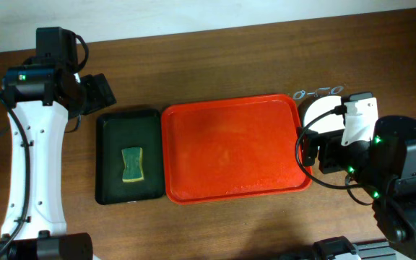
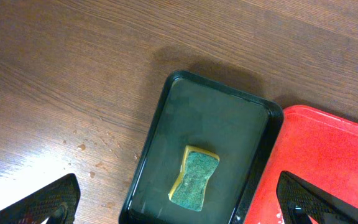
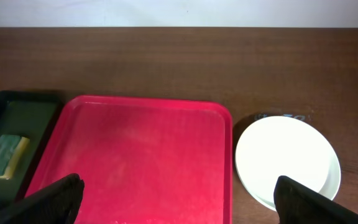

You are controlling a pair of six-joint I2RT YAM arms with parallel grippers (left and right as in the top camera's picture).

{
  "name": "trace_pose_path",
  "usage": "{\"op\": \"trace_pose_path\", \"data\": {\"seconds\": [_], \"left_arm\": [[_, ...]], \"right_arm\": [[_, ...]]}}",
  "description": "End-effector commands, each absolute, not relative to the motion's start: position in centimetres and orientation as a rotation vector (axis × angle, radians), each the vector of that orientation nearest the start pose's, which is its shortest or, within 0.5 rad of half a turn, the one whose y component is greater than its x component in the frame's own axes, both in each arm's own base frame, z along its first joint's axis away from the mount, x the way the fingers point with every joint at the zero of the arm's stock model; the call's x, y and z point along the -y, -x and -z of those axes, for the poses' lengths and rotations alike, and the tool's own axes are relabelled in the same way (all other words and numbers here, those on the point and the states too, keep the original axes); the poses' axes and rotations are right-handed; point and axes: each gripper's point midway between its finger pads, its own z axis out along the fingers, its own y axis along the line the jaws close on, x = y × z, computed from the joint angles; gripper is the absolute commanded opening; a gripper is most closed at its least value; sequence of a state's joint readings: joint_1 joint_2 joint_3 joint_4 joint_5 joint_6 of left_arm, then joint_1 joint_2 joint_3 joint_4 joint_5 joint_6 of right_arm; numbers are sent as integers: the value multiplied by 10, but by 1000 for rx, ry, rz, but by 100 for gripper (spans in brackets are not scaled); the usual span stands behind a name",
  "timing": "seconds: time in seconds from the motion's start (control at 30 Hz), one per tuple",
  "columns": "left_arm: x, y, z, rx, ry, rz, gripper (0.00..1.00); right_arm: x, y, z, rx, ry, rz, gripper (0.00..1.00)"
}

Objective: Clean dirty plates on tray and stack at the side

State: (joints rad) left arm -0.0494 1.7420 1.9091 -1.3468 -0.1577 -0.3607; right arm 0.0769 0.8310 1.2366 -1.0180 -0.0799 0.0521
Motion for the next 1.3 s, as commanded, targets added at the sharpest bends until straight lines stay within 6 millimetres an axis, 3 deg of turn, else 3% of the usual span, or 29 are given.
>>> {"op": "trace_pose_path", "data": {"seconds": [0.0,0.13,0.3,0.4,0.67,0.83,1.0,1.2,1.27], "left_arm": [[-8,-390,-254,-2667,477,-99,99],[-8,-390,-254,-2667,477,-99,99],[-8,-390,-254,-2667,477,-99,99],[-8,-390,-254,-2667,477,-99,99],[-8,-390,-254,-2667,477,-99,99],[-8,-390,-254,-2667,477,-99,99],[-8,-390,-254,-2667,477,-99,99],[-8,-390,-254,-2667,477,-99,99],[-8,-390,-254,-2667,477,-99,99]], "right_arm": [[-34,-232,-318,-2165,84,-168,99],[-35,-206,-307,-2118,104,-168,99],[-26,-175,-280,-2057,112,-106,99],[-24,-161,-277,-1992,109,-117,99],[-27,-162,-310,-1685,97,-161,99],[-36,-172,-349,-1339,106,-214,98],[-37,-175,-374,-1119,96,-224,99],[-42,-203,-325,-1148,97,-222,99],[-41,-217,-294,-1196,85,-214,99]]}}
